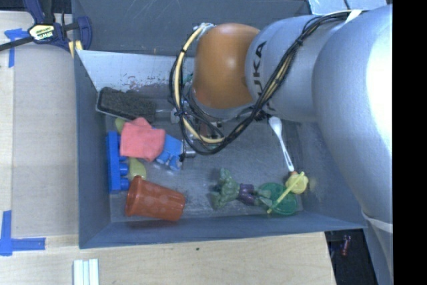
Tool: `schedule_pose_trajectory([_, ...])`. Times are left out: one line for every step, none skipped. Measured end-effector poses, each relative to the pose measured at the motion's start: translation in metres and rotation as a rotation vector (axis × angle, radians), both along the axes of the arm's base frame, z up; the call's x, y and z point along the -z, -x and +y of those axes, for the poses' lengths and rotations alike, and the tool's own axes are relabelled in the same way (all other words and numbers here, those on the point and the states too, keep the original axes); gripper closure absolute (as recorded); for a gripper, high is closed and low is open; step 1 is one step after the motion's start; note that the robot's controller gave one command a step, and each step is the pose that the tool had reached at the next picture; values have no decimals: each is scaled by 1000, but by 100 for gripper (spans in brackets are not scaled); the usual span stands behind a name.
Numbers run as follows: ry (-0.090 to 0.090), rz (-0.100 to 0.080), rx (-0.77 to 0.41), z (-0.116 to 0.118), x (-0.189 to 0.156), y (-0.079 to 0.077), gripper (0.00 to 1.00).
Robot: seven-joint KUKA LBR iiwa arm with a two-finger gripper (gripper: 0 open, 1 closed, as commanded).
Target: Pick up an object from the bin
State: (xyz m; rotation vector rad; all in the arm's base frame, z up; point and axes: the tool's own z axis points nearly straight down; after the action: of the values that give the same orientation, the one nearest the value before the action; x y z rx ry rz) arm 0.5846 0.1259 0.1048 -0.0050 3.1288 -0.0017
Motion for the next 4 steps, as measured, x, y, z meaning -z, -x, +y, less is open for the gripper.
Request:
schedule_pose_trajectory([-1,5,-31,0,16,41,0])
schedule_pose_trajectory([-10,-22,125,29,33,2,100])
schedule_pose_trajectory([-10,-22,125,29,33,2,100])
schedule_pose_trajectory([-3,-20,-74,27,15,24,100])
